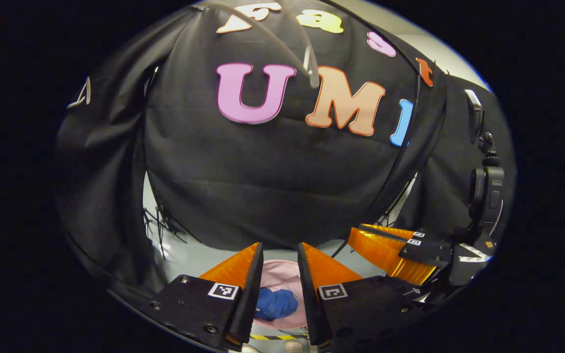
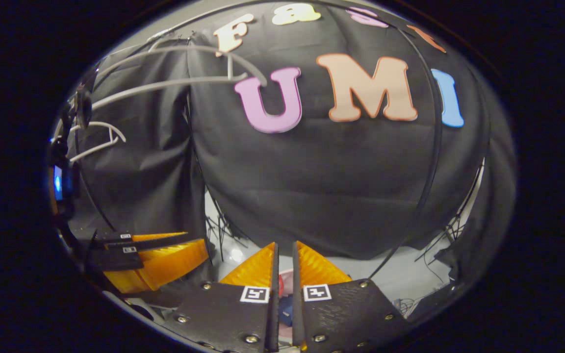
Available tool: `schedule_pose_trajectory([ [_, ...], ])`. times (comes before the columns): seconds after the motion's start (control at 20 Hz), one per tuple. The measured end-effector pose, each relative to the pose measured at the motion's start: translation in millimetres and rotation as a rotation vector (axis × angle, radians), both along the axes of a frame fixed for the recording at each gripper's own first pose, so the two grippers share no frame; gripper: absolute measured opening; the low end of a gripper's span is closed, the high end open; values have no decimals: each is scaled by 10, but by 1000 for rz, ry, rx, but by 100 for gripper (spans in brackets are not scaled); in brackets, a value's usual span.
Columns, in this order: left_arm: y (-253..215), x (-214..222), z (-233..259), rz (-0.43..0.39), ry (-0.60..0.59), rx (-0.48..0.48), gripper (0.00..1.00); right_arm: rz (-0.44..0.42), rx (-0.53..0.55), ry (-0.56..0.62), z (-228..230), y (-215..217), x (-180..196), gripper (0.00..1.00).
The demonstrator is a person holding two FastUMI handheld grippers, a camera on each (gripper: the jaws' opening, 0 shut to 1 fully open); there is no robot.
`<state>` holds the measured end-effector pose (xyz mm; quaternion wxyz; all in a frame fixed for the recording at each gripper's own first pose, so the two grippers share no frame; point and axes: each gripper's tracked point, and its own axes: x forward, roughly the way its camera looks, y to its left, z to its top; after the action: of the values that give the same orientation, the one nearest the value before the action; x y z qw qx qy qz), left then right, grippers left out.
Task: Grasp the clothes on the hanger with both hands and then place them into the laundry hamper below.
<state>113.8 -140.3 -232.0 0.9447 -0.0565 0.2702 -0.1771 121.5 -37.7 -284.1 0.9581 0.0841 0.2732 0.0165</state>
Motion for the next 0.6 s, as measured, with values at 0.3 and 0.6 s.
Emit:
schedule_pose_trajectory([
  [0.3,-126,117,889,4,-199,-56,45,-31,-37,-212,1055,-135,161,11],
  [0.6,-156,67,1761,12,-398,-90,44,-54,-56,-355,1851,-184,71,11],
])
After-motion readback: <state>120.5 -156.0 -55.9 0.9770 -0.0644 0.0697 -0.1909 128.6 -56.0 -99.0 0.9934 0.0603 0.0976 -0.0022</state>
